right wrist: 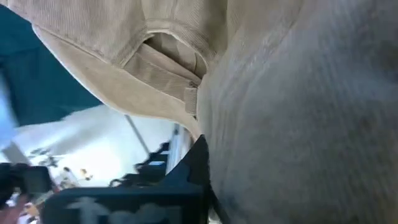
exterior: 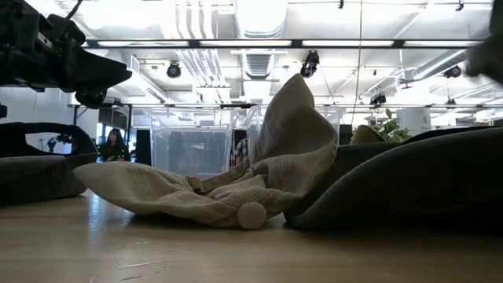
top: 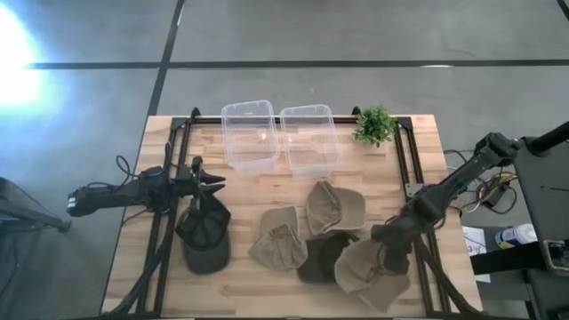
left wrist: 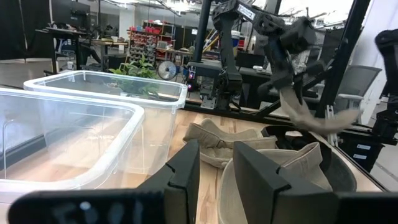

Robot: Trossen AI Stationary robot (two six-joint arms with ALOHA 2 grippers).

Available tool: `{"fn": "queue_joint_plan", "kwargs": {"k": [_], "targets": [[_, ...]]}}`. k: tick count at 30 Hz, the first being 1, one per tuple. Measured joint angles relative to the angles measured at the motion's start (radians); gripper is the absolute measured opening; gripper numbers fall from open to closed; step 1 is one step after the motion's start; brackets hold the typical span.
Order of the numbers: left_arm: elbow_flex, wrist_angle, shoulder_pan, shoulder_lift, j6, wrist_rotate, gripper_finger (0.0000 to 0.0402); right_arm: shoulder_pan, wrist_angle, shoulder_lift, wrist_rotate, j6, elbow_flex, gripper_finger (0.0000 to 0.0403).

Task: Pick & Place hat
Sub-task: Put the bottom right brown cap into the right transparent bin

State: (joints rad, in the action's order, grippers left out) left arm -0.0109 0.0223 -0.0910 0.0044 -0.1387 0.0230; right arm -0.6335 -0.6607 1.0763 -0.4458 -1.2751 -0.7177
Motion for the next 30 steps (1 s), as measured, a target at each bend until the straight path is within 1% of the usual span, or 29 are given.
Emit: {"fn": "queue_joint_plan", "kwargs": {"k": [3, 5, 7, 11, 13, 15, 16, 17, 21, 22, 23, 25, 30], "targets": [[0.000, 0.000, 0.000, 0.000, 0.000, 0.000, 0.0092, 0.028, -0.024, -0.096, 0.009, -0.012, -0.017, 0.0014], [0.000, 0.000, 0.000, 0.000, 0.000, 0.000, 0.0092, 0.058, -0.024, -0.161, 0.078, -0.008, -0.027, 0.0014], [0.000, 0.000, 0.000, 0.000, 0.000, 0.000, 0.0092, 0.100, -0.024, -0.225, 0.202, 0.028, -0.037, 0.0014], [0.000, 0.000, 0.000, 0.000, 0.000, 0.000, 0.0092, 0.219, -0.010, -0.330, 0.504, 0.154, -0.048, 0.0014], [0.000, 0.000, 0.000, 0.000, 0.000, 0.000, 0.0092, 0.298, 0.028, -0.358, 0.598, 0.234, -0.048, 0.0014], [0.000, 0.000, 0.000, 0.000, 0.000, 0.000, 0.0092, 0.381, 0.084, -0.368, 0.654, 0.312, -0.048, 0.0014], [0.000, 0.000, 0.000, 0.000, 0.000, 0.000, 0.0092, 0.425, 0.123, -0.367, 0.689, 0.346, -0.048, 0.0014], [0.000, 0.000, 0.000, 0.000, 0.000, 0.000, 0.0092, 0.465, 0.178, -0.363, 0.749, 0.374, -0.048, 0.0014], [0.000, 0.000, 0.000, 0.000, 0.000, 0.000, 0.0092, 0.600, 0.459, -0.311, 1.041, 0.511, -0.048, 0.0013], [0.000, 0.000, 0.000, 0.000, 0.000, 0.000, 0.0092, 0.635, 0.531, -0.287, 1.090, 0.538, -0.048, 0.0013], [0.000, 0.000, 0.000, 0.000, 0.000, 0.000, 0.0092, 0.673, 0.590, -0.263, 1.111, 0.550, -0.048, 0.0013], [0.000, 0.000, 0.000, 0.000, 0.000, 0.000, 0.0092, 0.750, 0.665, -0.209, 1.114, 0.544, -0.049, 0.0013], [0.000, 0.000, 0.000, 0.000, 0.000, 0.000, 0.0092, 0.872, 0.664, -0.066, 1.119, 0.384, -0.047, 0.0013]]}}
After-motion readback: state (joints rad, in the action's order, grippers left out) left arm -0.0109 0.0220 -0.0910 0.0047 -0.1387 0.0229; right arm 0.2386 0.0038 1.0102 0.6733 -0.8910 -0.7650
